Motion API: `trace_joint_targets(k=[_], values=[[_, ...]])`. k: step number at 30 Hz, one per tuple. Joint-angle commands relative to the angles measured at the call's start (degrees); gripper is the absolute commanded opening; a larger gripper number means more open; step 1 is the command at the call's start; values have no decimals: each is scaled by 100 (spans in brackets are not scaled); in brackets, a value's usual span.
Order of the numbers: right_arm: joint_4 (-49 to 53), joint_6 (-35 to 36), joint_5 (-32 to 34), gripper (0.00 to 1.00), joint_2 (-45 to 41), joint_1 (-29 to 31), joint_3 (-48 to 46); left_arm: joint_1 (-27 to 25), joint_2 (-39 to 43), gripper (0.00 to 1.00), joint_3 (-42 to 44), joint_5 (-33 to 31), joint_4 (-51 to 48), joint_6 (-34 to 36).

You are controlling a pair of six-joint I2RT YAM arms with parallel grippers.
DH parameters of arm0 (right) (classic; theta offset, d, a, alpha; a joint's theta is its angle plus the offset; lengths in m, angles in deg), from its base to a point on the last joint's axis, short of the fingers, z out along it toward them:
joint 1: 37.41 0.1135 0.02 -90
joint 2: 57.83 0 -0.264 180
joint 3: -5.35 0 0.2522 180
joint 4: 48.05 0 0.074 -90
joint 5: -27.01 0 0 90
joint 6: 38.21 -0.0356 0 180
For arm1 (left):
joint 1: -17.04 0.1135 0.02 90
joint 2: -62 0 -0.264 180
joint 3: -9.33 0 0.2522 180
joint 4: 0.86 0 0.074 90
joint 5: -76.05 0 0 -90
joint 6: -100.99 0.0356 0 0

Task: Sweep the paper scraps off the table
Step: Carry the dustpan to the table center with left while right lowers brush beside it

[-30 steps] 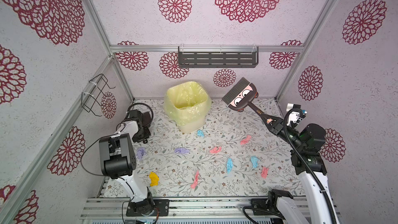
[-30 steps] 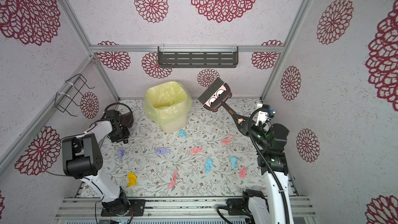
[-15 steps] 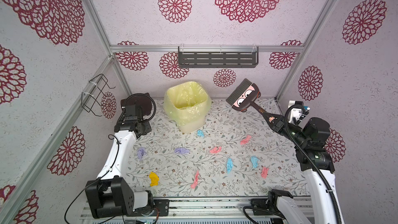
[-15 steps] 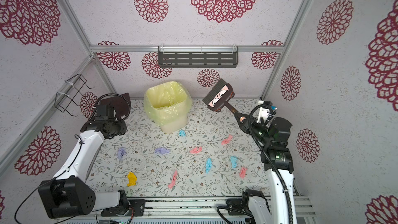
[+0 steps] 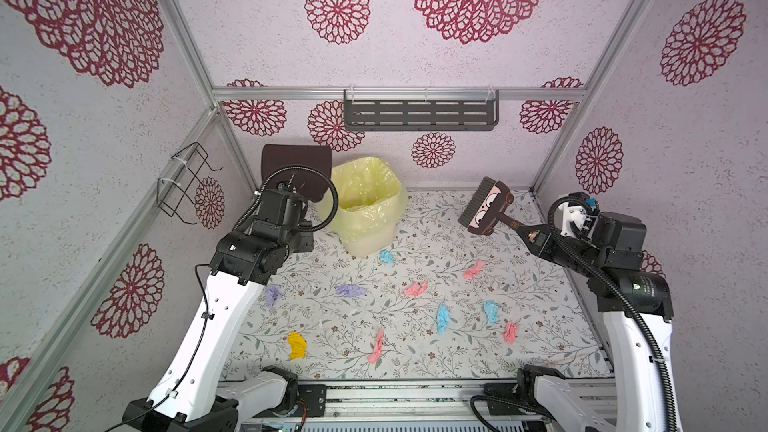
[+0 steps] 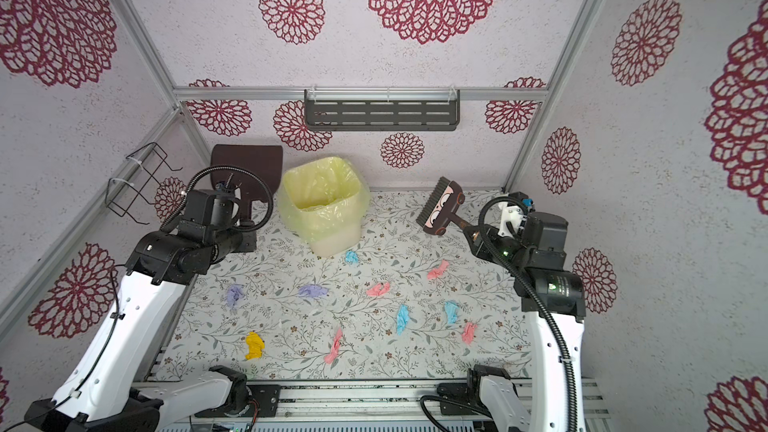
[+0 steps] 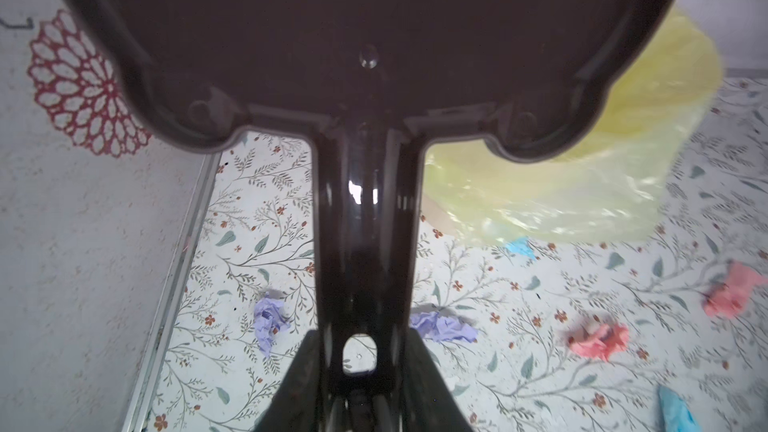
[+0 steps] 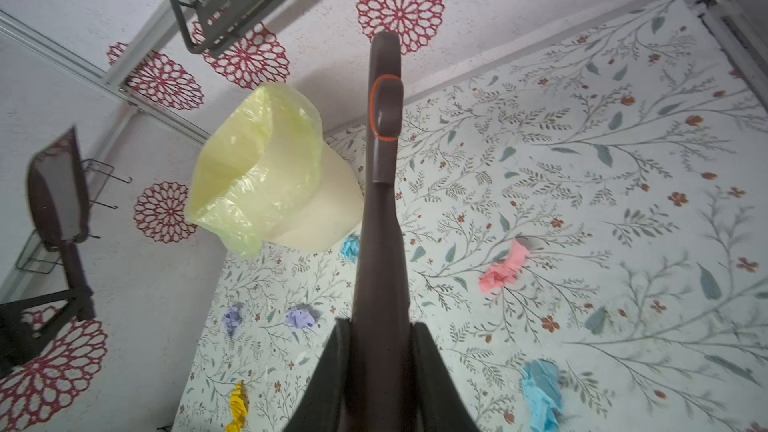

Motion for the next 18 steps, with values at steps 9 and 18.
trace_joint_targets(k=[9, 18], values=[[1781, 753, 1172, 0, 221, 371, 644, -2676, -731, 11, -439, 4, -1126, -65], [2807, 650, 2341, 0, 829, 1646, 1171, -3590, -1015, 10, 769, 1578, -379, -296]])
